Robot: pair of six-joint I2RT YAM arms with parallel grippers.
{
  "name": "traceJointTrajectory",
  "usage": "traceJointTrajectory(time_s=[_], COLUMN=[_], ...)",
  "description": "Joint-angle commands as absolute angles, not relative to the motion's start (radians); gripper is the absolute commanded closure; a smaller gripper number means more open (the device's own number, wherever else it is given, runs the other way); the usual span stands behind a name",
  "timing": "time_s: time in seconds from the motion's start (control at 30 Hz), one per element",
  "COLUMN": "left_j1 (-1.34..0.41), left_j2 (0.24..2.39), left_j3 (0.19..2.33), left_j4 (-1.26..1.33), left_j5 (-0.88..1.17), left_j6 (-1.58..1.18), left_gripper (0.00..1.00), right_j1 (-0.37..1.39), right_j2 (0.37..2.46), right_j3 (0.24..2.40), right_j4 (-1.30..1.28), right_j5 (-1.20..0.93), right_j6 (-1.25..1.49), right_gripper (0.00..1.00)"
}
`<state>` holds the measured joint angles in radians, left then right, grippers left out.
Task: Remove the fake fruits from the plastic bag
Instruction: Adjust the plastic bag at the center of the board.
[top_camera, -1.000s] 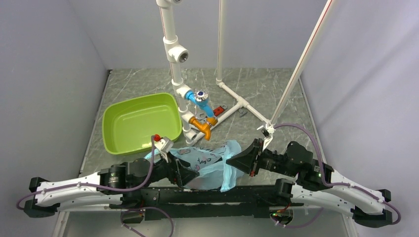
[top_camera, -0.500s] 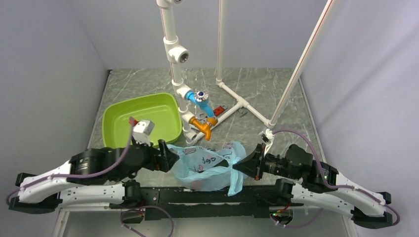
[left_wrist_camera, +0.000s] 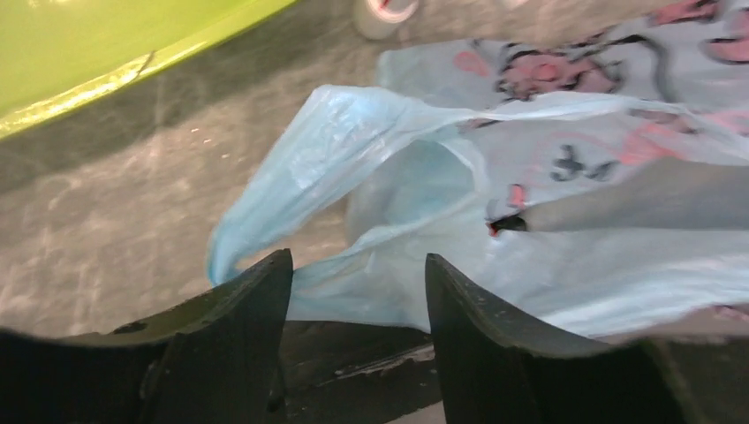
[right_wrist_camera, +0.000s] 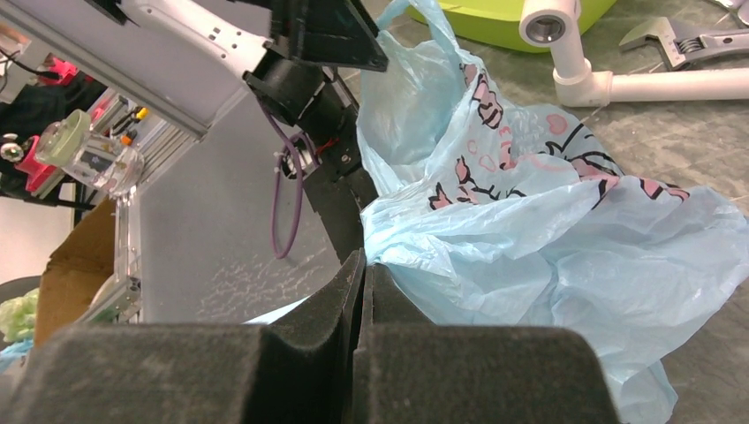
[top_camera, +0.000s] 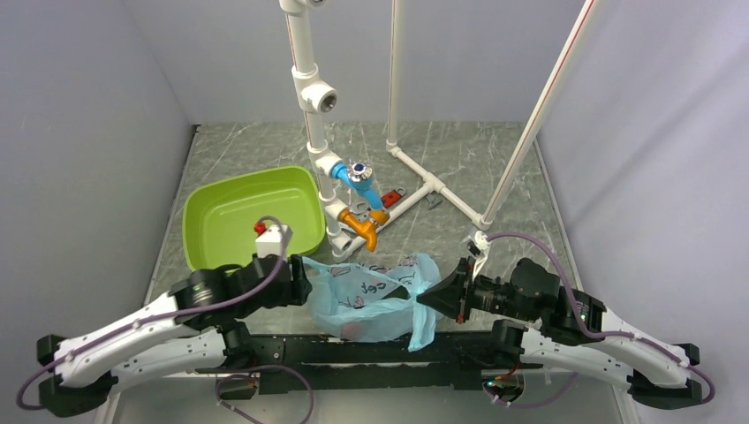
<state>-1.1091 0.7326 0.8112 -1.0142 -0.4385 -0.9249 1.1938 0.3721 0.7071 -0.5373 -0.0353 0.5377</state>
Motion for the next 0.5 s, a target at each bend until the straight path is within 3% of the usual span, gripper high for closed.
traceJointTrajectory(time_s=[0.0, 0.1, 0.3, 0.47], left_j1=[-1.104, -1.103, -1.103, -1.104], left_j2=[0.579, 0.536, 0.569, 0.751], left_j3=[0.812, 0.828, 0.964, 1.087], left_j4=[-0.91, -0.945, -1.129, -1.194], left_j5=[-0.415, -0.393, -0.512, -0.575], left_j6=[-0.959, -0.908, -0.894, -0.814], left_gripper=[0.22, 0.12, 0.1, 0.06], right_j1=[1.194, 1.196, 1.196, 1.195], right_j2=[0.354, 0.34, 0.338, 0.33], right_j3=[0.736, 0.73, 0.724, 0.732], right_j4=[-0.556, -0.56, -0.563, -0.572], right_j5=[-0.035, -0.028, -0.031, -0.026], right_j6=[0.519, 0.52, 0.521, 0.521], right_gripper=[1.0, 1.0, 1.0, 1.0])
